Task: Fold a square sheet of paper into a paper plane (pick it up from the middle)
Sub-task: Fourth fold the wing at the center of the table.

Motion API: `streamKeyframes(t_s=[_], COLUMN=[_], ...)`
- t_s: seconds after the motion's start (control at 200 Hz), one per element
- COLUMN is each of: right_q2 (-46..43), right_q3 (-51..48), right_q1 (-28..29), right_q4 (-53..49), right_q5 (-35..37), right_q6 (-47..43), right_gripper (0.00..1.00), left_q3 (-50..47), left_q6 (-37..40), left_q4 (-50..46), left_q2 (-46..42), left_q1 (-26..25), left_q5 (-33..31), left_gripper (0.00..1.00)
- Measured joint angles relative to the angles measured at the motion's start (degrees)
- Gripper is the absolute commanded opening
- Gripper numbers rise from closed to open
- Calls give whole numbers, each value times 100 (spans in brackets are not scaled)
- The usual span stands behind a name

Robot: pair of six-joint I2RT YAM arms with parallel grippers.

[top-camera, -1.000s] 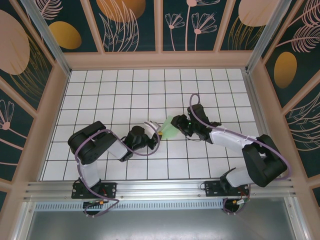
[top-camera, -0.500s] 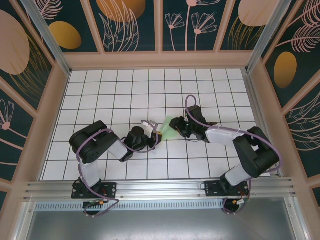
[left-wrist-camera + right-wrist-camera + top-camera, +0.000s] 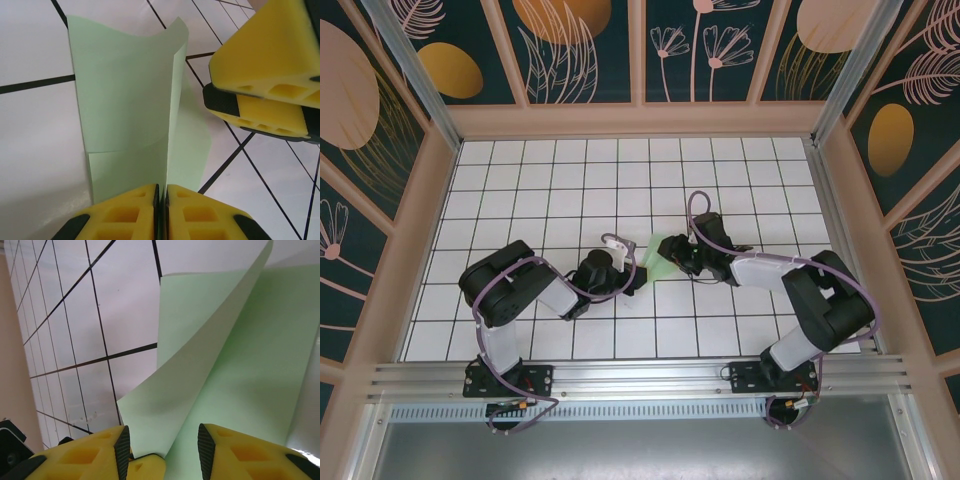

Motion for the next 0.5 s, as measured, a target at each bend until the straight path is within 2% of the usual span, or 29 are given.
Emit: streamKeyframes(t_s=[0.5], right_q2=[367], right_q3=[-94], right_q1=[-31], right_q4=[190], right_q5=[-155], right_q6=[-396], right_gripper=[44], left_q3=[138], left_q6=[-938], left_q4=[-234], left_q2=[24], left_q1=[212], left_q5=[258], left_gripper=[15])
